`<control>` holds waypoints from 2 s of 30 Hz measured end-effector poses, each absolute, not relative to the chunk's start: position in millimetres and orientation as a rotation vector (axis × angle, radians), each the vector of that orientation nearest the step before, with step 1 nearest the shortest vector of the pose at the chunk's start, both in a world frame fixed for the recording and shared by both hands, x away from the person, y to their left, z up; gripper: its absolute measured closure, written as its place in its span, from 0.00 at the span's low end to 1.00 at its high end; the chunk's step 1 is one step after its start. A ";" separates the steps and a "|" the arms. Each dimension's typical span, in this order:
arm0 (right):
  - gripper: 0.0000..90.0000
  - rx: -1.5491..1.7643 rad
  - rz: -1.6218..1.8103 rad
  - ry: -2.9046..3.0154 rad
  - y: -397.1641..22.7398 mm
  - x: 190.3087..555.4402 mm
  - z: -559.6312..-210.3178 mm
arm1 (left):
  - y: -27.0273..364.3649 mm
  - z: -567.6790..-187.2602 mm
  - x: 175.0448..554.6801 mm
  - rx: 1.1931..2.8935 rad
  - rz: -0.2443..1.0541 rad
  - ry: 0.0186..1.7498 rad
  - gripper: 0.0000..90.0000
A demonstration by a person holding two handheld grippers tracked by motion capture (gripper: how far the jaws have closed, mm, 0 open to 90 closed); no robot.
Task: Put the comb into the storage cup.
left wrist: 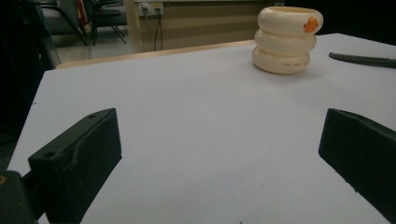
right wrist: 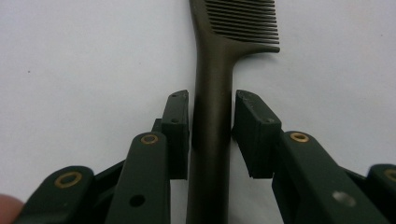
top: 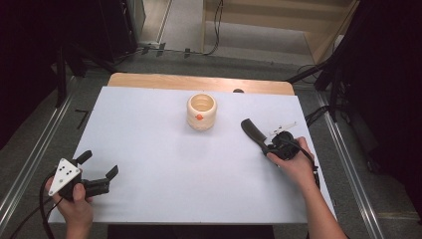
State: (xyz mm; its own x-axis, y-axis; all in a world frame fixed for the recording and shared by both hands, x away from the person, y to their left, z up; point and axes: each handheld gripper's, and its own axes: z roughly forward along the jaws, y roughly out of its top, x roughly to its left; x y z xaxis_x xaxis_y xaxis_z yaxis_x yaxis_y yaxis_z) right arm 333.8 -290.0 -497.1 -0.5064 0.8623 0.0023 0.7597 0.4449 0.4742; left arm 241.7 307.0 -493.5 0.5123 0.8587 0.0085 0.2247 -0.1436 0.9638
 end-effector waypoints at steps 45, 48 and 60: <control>0.78 1.340 1.198 2.065 -296.6 267.7 -477.5 | 279.8 -474.7 233.6 1.692 0.681 0.877 0.00; 0.78 1.314 1.207 2.064 -294.7 264.4 -477.5 | 269.9 -471.1 232.7 1.694 0.666 0.858 0.00; 0.78 1.233 1.299 2.046 -288.8 253.4 -482.0 | 230.7 -460.8 239.4 1.737 0.564 0.792 0.00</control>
State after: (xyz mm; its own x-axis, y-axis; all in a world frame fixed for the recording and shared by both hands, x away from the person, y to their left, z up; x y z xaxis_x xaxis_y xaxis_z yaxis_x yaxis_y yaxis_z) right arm 253.4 -288.8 -482.0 -0.5189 0.8483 0.1056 0.4566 0.1706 0.8732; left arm 239.4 230.7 -460.8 0.6642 0.7474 -0.0155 0.2300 -0.1845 0.9555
